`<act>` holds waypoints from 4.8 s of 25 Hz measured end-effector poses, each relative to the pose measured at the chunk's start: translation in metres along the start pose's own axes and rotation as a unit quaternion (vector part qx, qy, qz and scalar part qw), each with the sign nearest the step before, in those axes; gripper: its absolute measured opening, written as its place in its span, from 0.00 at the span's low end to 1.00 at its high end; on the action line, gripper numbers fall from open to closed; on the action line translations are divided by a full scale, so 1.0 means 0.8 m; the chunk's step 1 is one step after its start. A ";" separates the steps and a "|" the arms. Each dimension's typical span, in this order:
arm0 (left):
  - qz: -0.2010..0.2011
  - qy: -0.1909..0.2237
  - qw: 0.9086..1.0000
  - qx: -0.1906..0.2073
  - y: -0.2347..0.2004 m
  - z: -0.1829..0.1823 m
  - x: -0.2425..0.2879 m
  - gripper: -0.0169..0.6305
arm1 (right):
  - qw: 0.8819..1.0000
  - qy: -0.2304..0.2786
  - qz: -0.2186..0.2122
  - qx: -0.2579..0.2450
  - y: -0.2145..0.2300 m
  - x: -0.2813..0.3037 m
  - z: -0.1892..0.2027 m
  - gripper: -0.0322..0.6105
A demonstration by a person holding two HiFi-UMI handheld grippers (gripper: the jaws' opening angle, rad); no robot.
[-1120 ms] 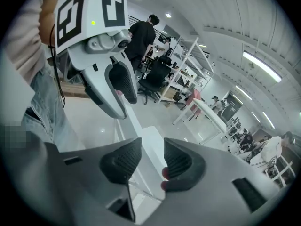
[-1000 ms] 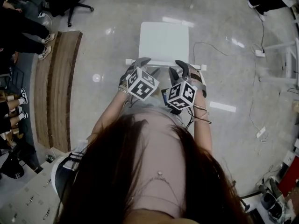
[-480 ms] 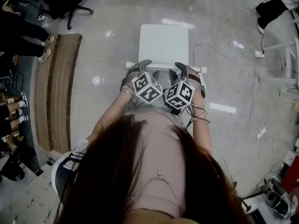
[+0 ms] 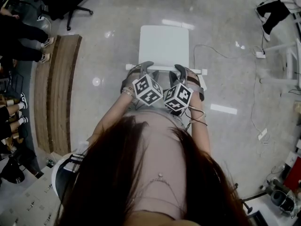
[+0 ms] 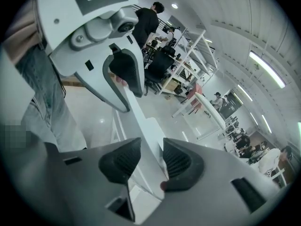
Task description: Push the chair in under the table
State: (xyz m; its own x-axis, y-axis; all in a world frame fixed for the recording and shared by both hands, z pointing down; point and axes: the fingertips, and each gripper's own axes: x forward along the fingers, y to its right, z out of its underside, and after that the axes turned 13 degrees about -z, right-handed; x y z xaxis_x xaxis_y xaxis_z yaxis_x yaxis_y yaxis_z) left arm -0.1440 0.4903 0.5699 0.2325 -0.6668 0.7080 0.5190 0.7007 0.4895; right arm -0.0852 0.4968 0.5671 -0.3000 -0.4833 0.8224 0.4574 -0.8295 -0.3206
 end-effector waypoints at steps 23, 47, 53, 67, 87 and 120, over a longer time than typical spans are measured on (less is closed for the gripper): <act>-0.002 0.026 1.000 0.001 -0.012 -0.013 0.020 0.28 | 0.999 0.037 0.024 0.007 0.025 0.011 -0.001 0.31; 0.001 0.020 1.000 -0.005 -0.047 -0.047 0.076 0.29 | 0.998 0.042 0.023 0.040 0.094 0.041 -0.002 0.33; -0.001 0.022 1.000 -0.003 -0.056 -0.056 0.089 0.29 | 0.998 0.044 0.028 0.043 0.111 0.048 -0.001 0.33; -0.003 0.026 1.000 0.001 -0.084 -0.082 0.122 0.29 | 0.998 0.042 0.030 0.046 0.160 0.064 -0.005 0.33; 0.000 0.027 1.000 0.007 -0.111 -0.108 0.161 0.29 | 0.998 0.035 0.025 0.052 0.210 0.085 -0.006 0.33; 0.006 0.012 1.000 -0.001 -0.177 -0.165 0.243 0.29 | 0.998 0.041 0.016 0.052 0.321 0.127 -0.012 0.34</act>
State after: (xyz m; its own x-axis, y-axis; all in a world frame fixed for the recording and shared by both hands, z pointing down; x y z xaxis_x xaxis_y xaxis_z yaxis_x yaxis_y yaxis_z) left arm -0.0636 0.2279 0.5707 0.2575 -0.6645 0.7015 0.5181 0.7078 0.4802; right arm -0.0064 0.2318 0.5634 -0.3497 -0.5332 0.7704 0.5505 -0.7823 -0.2915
